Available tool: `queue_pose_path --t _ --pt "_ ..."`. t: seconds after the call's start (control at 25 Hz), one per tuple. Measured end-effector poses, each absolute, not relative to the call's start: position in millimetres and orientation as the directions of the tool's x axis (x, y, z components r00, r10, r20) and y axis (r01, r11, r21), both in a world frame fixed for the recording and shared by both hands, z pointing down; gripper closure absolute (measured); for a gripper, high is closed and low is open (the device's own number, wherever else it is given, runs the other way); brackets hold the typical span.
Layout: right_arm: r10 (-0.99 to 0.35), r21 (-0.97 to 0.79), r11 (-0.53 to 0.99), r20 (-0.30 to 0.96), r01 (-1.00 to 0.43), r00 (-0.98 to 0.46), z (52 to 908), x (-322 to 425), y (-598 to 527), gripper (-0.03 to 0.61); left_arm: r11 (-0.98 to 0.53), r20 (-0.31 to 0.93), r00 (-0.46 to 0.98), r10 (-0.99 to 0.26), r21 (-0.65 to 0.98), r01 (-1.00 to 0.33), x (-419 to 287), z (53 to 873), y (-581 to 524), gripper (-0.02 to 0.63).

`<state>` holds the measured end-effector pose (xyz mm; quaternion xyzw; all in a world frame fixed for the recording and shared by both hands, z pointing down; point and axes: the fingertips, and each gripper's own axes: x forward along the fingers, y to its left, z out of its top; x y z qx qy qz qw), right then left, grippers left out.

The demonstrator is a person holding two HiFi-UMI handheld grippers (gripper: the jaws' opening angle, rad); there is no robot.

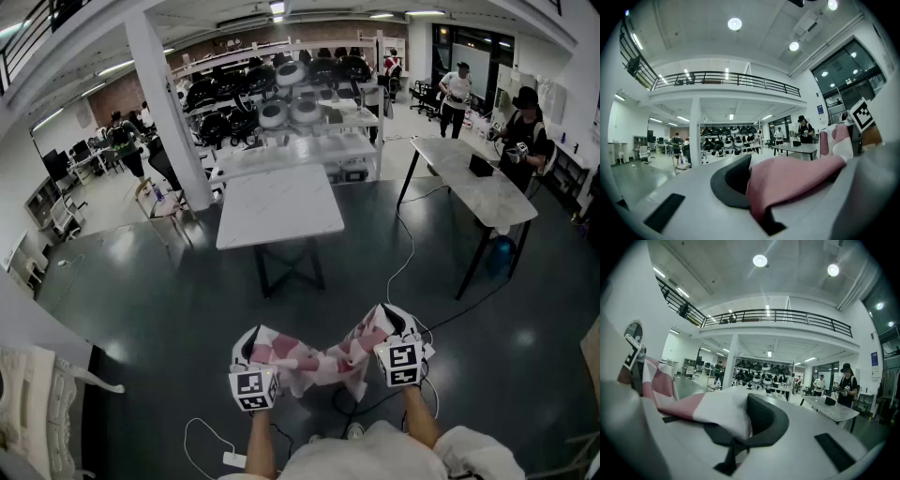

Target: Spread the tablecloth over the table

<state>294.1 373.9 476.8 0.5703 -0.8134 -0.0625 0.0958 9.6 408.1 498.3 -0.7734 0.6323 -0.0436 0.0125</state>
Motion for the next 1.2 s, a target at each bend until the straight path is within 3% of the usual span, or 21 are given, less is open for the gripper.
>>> queue_pose_path --t 1.2 --pt "-0.892 0.197 0.452 0.089 -0.870 -0.444 485.8 335.5 349.9 0.565 -0.132 0.059 0.126 -0.990 -0.095 -0.987 70.9 494.0 401.7 0.588"
